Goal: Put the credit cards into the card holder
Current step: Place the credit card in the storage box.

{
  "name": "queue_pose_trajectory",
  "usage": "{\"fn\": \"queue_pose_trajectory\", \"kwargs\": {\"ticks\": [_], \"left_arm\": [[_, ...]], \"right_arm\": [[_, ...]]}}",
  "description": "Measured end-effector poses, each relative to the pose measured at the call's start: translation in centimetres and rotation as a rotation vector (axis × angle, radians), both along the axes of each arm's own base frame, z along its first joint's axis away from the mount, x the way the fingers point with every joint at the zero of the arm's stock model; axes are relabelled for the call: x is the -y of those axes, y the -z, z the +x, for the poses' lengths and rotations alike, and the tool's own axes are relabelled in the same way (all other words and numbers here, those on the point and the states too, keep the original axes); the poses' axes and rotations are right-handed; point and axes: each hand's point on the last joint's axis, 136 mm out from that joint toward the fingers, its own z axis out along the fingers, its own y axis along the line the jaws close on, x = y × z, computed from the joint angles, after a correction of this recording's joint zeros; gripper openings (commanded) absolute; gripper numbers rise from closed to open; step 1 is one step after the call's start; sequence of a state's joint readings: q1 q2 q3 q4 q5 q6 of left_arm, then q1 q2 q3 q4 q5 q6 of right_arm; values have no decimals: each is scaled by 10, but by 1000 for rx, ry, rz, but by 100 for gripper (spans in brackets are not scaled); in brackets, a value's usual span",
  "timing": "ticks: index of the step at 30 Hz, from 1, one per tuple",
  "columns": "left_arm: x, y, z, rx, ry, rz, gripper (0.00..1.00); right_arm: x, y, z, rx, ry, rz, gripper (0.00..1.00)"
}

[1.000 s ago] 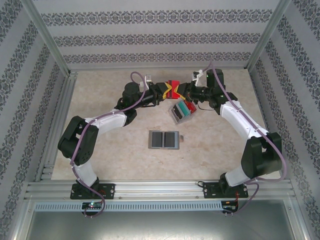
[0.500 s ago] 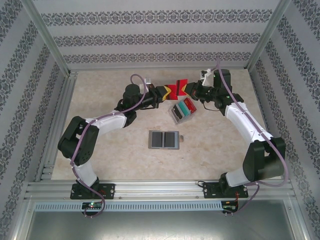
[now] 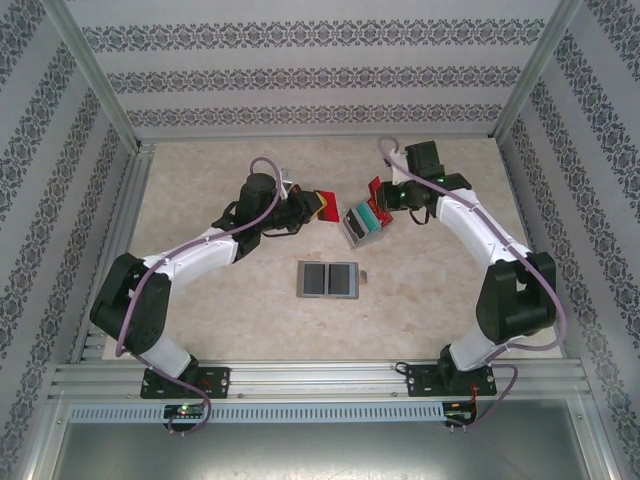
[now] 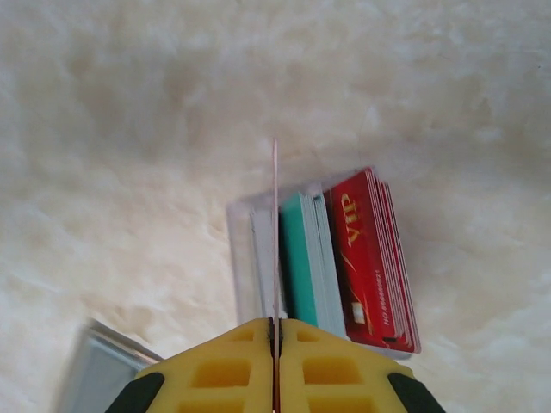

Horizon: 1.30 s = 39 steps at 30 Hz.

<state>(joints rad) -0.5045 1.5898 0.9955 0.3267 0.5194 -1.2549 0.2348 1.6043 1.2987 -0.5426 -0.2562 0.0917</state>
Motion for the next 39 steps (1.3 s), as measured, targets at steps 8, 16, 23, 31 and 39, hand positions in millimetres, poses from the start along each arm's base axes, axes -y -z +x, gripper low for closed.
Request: {"fn": "queue_pose_trajectory", "kwargs": {"ticks": [8, 16, 23, 31, 39], "left_arm": [[-1, 13, -3, -21, 8, 25, 0], [0, 13, -4, -20, 21, 25, 0], [2, 16, -6, -29, 35, 24, 0], [5, 22, -8, -47, 57, 23, 0], [5, 22, -8, -47, 59, 22, 0]], "right_arm": [[11, 27, 3, 7, -104, -192, 6], [14, 47, 11, -16, -149, -259, 7], [17, 58, 16, -29, -151, -292, 10], [12, 70, 24, -48, -163, -298, 16], [16, 78, 22, -72, -161, -327, 29]]}}
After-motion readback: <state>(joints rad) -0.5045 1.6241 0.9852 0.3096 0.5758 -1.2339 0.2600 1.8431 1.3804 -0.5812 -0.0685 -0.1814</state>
